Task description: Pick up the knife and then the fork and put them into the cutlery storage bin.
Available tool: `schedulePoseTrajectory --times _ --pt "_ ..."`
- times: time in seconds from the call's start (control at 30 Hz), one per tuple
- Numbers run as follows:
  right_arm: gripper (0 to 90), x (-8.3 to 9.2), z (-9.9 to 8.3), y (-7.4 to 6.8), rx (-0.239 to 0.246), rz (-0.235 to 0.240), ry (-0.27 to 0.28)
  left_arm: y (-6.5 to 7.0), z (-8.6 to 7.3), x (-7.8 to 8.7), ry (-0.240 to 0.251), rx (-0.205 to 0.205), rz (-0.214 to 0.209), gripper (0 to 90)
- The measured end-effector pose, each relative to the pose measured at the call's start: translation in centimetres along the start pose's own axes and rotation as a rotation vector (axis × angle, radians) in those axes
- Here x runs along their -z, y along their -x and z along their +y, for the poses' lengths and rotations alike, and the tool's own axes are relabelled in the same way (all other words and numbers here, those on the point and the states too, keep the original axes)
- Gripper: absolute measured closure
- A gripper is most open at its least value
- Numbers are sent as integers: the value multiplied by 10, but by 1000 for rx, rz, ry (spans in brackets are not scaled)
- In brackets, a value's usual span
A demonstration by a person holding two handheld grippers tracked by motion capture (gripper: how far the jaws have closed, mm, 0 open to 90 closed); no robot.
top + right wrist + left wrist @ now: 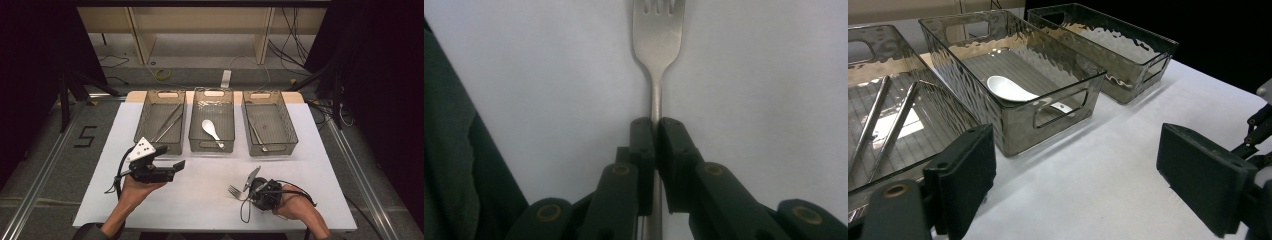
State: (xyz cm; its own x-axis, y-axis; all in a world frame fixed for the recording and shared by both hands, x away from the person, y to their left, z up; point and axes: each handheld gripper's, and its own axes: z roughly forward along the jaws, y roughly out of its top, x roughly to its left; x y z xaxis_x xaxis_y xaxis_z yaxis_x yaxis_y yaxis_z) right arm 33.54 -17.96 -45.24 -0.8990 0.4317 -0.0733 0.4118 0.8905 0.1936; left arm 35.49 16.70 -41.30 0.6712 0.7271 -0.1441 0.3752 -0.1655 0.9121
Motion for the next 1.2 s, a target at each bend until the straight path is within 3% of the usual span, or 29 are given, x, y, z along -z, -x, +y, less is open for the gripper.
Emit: schedulePoseTrajectory --times 0.23,0.37,0.8,1.2 --pt "855 10 -3 7 -28 -33 67 0 0 0 2 1 1 155" --pt "856 15 -6 12 -54 -24 109 0 0 0 1 1 1 155" --pt "857 22 -7 20 -109 -25 173 0 0 0 0 2 3 155" --pt "857 32 -7 26 -123 -36 223 -1 0 0 1 3 7 155"
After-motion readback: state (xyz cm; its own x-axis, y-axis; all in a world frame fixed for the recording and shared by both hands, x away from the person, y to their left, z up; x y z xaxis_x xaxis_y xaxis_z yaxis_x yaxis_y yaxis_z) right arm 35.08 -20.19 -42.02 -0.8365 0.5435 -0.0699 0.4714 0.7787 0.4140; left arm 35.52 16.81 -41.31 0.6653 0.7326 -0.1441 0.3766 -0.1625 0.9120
